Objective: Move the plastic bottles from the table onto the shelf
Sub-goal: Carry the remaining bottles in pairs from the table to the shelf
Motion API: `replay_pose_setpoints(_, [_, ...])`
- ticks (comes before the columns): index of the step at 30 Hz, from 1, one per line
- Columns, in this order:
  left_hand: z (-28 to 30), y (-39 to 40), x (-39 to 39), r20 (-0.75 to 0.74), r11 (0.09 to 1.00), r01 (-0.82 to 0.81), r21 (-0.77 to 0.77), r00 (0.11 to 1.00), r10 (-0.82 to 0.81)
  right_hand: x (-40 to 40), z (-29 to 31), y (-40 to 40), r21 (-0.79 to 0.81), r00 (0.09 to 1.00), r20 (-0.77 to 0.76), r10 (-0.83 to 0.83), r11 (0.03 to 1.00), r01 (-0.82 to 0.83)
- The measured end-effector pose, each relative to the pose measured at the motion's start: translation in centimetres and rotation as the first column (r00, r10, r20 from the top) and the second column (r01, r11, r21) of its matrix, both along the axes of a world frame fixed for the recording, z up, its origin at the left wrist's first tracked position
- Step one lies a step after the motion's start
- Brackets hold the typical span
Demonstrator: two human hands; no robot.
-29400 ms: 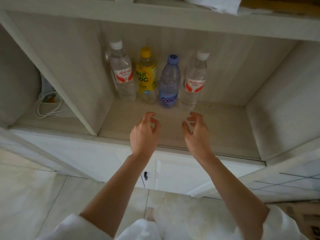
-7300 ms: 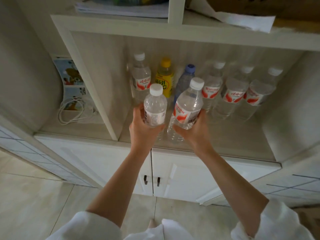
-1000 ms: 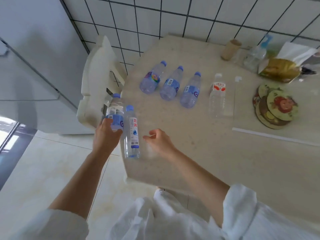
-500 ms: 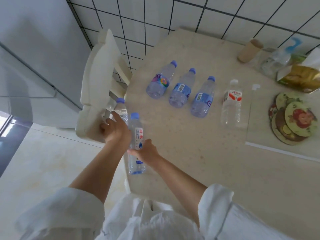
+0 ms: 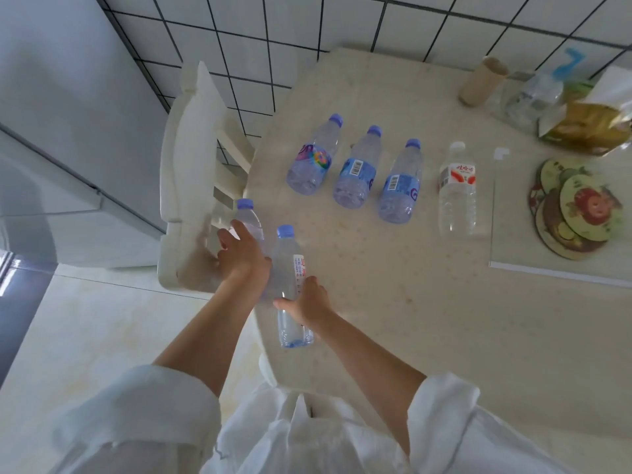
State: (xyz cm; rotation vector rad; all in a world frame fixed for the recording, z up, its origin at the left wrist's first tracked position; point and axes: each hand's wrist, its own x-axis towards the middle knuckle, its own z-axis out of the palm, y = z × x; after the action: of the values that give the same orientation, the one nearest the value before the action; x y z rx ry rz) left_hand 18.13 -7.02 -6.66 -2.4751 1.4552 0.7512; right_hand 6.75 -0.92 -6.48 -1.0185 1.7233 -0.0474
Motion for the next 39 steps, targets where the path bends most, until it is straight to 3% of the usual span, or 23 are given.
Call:
replay_pose_setpoints(12, [-0.5, 0.1, 0.5, -0.122, 0.998, -0.058, -0.019, 0.991, 0.055, -4.4, 0.0, 0.8, 0.030, 0.982, 0.111, -0.153, 0.988, 0.150])
replay_pose_setpoints(22, [0.9, 2.4, 1.5, -0.414, 0.993, 0.011, -0.119, 0.908, -0.060, -7.3, 1.8, 3.8, 0.001, 0.918, 0.170, -0.358, 0.932, 0.364])
replay_pose_setpoints(30, [2.4, 5.8, -3.0, -0.631, 0.986, -0.060, -0.152, 0.774, -0.050, -9.4, 2.9, 8.5, -0.063, 0.779, 0.219, -0.587, 0.789, 0.612])
replay_pose_setpoints(36, [3.3, 8.7, -7.9, -0.681, 0.977, 0.036, -0.211, 0.711, -0.174, -11.9, 4.0, 13.9, -0.141, 0.679, 0.185, -0.710, 0.664, 0.734])
replay_pose_setpoints(39, [3.3, 10.8, -10.9, -0.737, 0.975, 0.118, -0.188, 0.640, -0.219, -13.4, 4.6, 17.7, -0.153, 0.574, 0.217, -0.790, 0.554, 0.819])
